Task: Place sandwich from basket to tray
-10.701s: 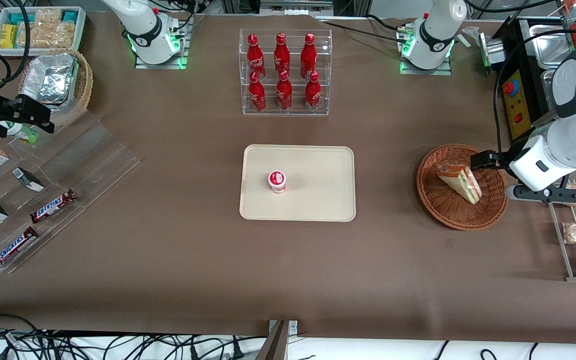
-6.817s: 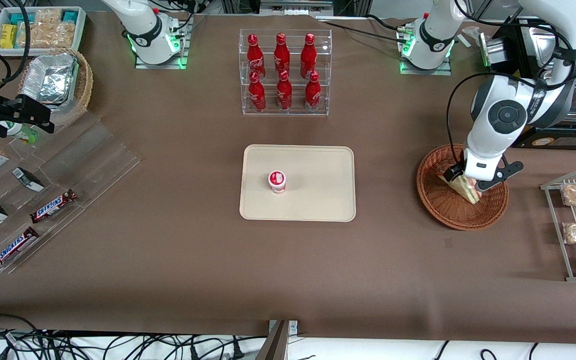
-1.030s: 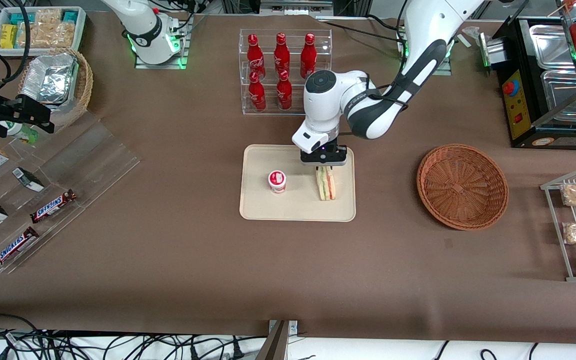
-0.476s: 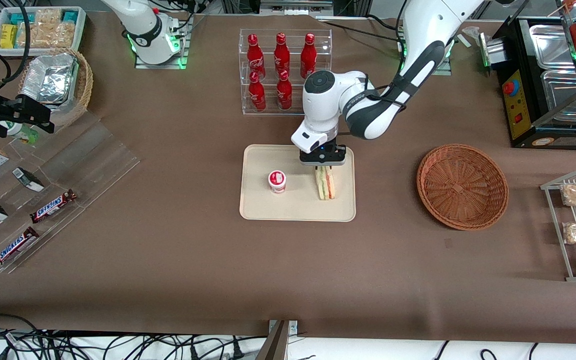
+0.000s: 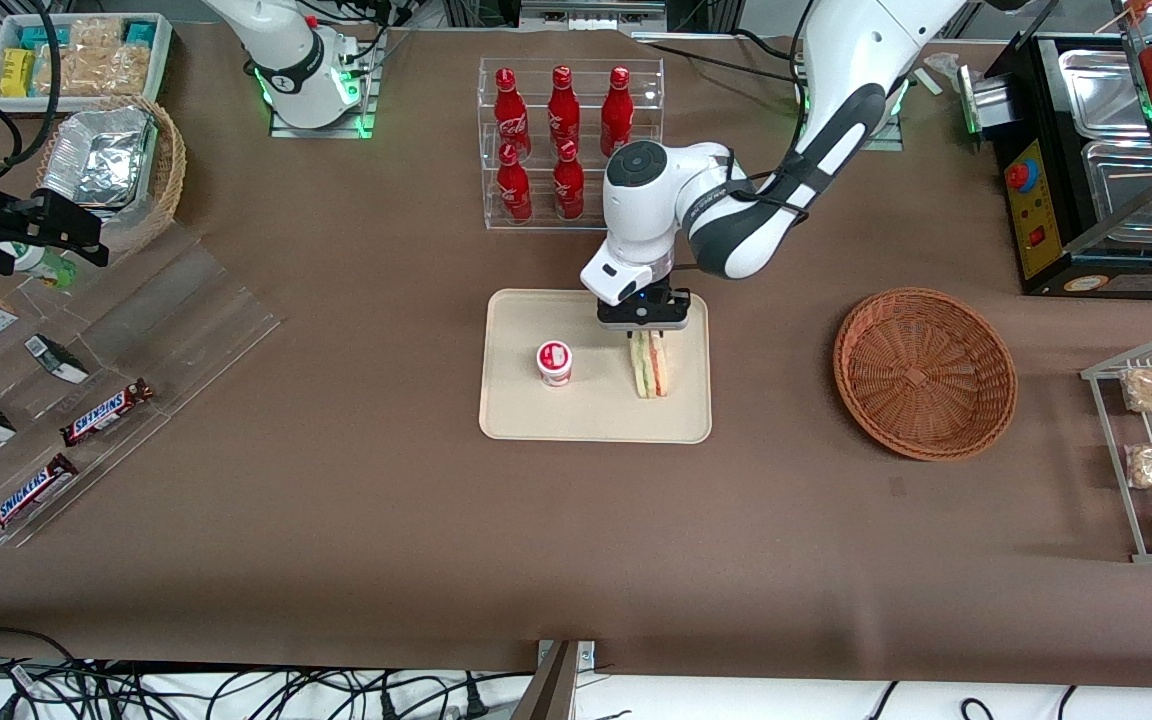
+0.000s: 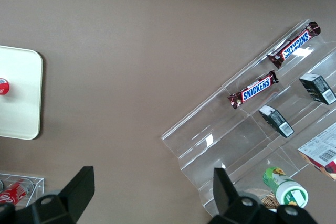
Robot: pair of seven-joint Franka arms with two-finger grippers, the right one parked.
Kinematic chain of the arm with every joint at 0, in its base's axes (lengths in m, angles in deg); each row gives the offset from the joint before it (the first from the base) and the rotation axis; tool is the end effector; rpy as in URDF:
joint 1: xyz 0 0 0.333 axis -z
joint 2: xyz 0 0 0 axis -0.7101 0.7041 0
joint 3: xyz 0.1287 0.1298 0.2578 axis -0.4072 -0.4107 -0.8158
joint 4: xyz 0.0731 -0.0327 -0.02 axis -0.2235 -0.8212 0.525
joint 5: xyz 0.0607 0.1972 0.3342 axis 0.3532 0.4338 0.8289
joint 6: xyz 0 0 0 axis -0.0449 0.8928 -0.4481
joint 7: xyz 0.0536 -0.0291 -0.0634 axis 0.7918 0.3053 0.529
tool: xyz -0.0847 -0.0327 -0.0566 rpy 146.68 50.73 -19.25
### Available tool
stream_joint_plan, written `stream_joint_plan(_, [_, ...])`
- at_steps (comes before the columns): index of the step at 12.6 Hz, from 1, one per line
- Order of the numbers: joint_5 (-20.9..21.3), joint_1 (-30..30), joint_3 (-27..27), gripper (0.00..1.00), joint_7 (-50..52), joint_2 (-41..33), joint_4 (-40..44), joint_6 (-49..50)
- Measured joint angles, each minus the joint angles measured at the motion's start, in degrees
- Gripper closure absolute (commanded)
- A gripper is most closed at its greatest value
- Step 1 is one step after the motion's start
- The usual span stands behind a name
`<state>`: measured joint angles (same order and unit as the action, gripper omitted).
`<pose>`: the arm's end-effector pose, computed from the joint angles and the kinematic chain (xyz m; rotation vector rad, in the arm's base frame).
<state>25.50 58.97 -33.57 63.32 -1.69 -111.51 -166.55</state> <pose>0.4650 -0.4299 0.2323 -3.0310 0.0039 -0.3012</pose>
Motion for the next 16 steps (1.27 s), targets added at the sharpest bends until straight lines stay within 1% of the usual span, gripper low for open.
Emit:
stream_joint_plan(1, [0.0,0.1,0.0,0.0,0.11,0.0,0.04,0.0])
stream_joint_plan(5, [-0.29,-0.01,0.07,0.0,0.73,-0.14,0.87,0.69])
stream_joint_plan(6, [-1.39,-0.15,0.45,0.0,0.86,-0.38,1.38,2.09])
stream_joint_plan(9, [-8.31,-0.76,1.68,0.0,0.57,-3.1,4.07,7.16])
stream_joint_plan(11, [-11.87,-1.68,1.96,0.0,-0.73,-5.6,6.32,11.17])
stream_joint_plan(14, [-15.26,-3.13,2.1,0.0,-2.89,-6.96,12.52,18.46])
stream_joint_plan(16, [-16.51,-4.14,2.11,0.0,-4.25,-6.99,16.31,22.53])
